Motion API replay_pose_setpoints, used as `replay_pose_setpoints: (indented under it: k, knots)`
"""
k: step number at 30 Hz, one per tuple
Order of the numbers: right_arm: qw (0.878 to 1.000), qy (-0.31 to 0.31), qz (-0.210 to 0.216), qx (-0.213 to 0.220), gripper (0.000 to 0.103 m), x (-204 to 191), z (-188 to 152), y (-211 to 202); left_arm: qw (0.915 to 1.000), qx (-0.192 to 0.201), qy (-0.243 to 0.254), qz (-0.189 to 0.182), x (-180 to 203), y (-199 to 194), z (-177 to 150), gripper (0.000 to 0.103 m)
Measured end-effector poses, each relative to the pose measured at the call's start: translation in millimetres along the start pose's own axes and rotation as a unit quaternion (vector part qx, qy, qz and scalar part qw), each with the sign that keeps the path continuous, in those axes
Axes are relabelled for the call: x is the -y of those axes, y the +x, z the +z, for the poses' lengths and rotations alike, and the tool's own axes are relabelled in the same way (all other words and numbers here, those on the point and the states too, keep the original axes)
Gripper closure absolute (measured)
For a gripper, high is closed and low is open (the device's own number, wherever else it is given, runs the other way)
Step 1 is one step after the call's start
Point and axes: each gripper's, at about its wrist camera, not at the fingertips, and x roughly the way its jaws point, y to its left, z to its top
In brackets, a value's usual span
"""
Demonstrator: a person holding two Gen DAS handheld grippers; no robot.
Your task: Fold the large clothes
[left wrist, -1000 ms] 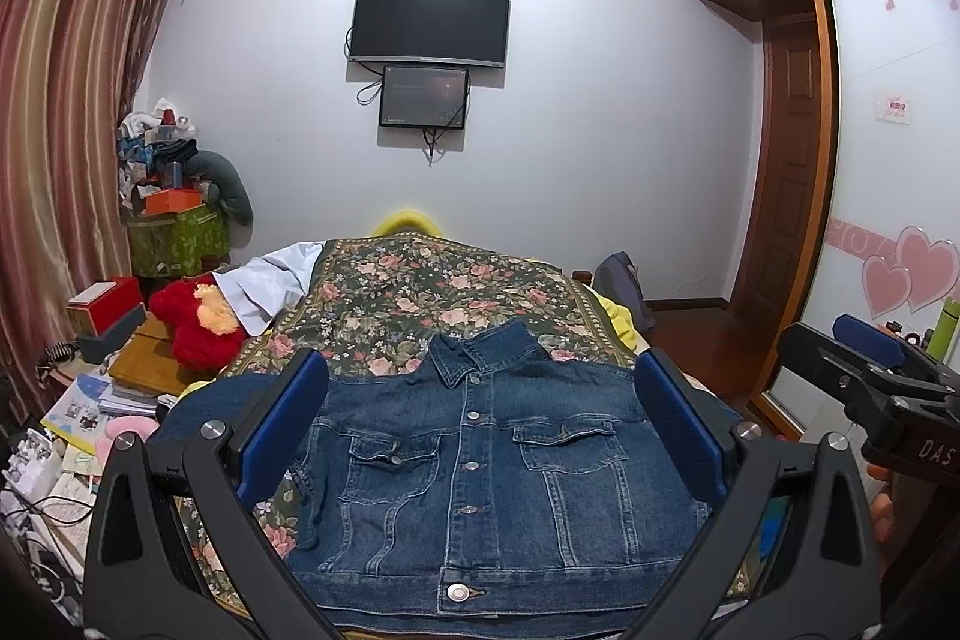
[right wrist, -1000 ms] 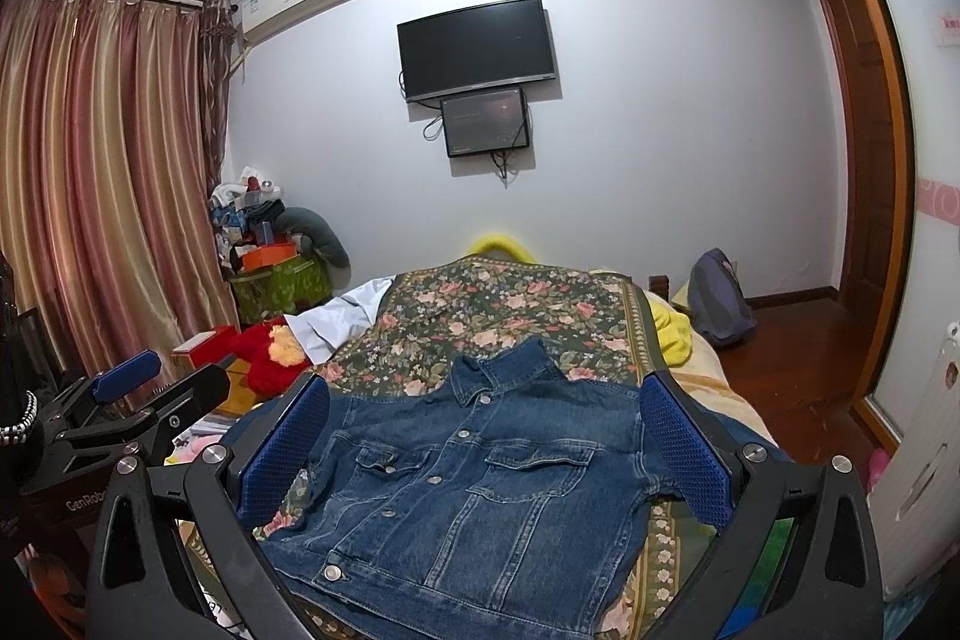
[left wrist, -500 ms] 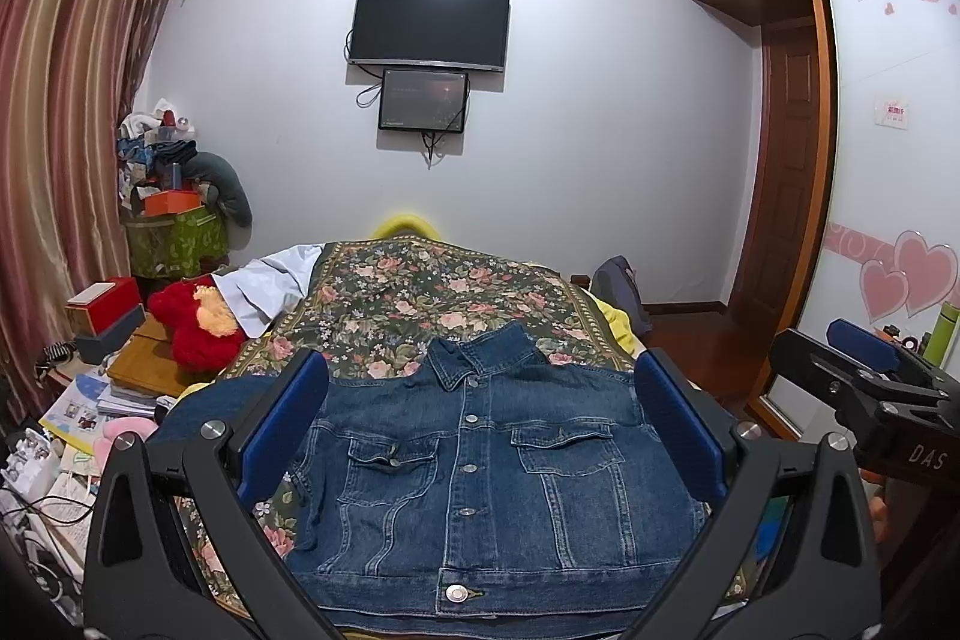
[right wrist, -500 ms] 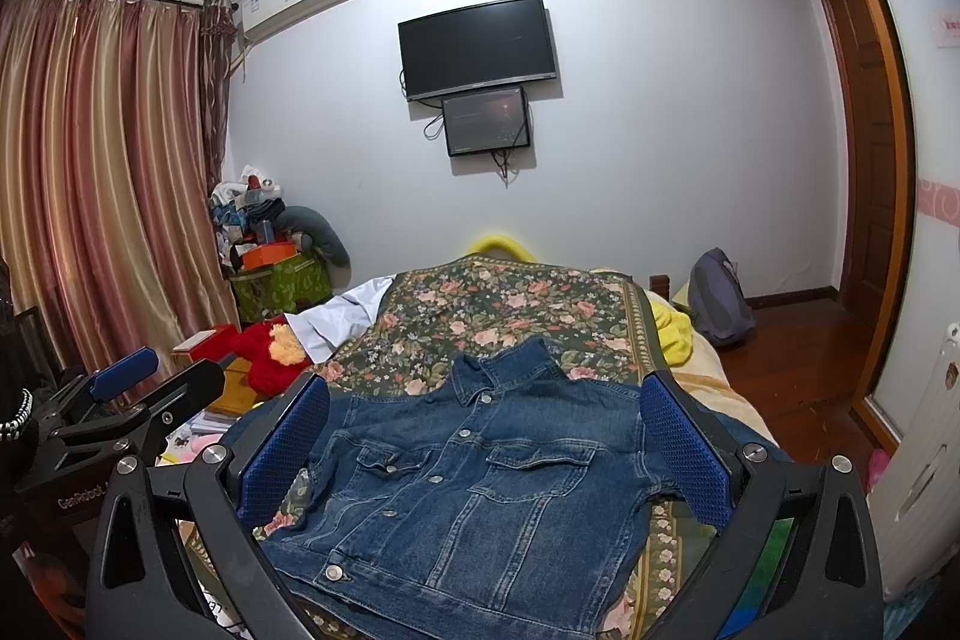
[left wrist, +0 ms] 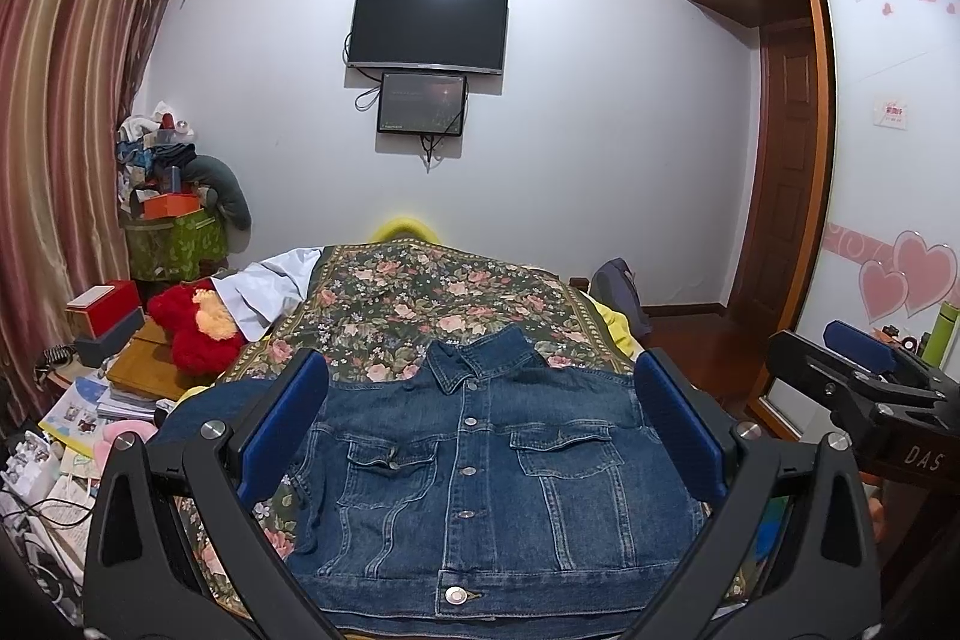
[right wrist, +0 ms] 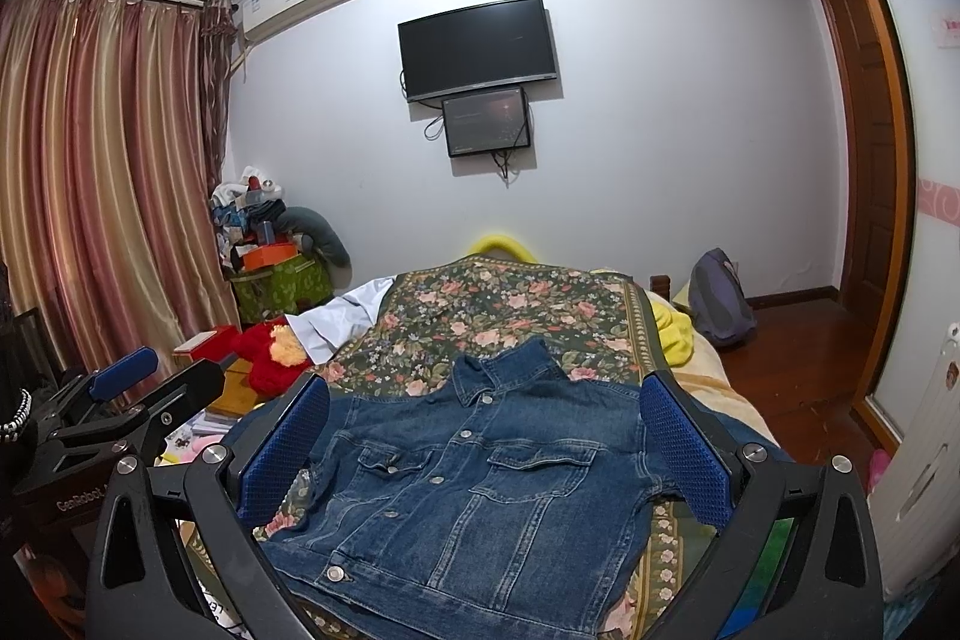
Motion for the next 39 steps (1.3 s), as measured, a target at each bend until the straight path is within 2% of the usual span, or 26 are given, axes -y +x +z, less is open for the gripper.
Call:
replay_pose_setpoints:
  k: [15,22,26,31,35,39]
  knots:
    - [1.0,-0.004,0.002,-0.008,0.0,-7,-1,8,0.9999,-0.009,-0.01,0.006,-11,12,-5,0.0]
    - [0.999,-0.016,0.006,-0.038,0.0,-14,0,43,0.9978,-0.016,-0.033,0.055,-44,39,-15,0.0]
    - [0.997,-0.032,0.0,-0.068,0.0,-22,-2,82,0.9928,-0.036,-0.063,0.095,-84,66,-27,0.0]
    - [0.992,-0.05,-0.014,-0.118,0.0,-29,-10,144,0.9813,-0.08,-0.098,0.145,-141,105,-48,0.0]
    - [0.984,-0.072,-0.016,-0.164,0.0,-35,-22,205,0.9631,-0.138,-0.131,0.19,-197,144,-78,0.0]
    - [0.976,-0.091,-0.008,-0.198,0.0,-42,-34,260,0.9419,-0.192,-0.18,0.209,-247,175,-110,0.0]
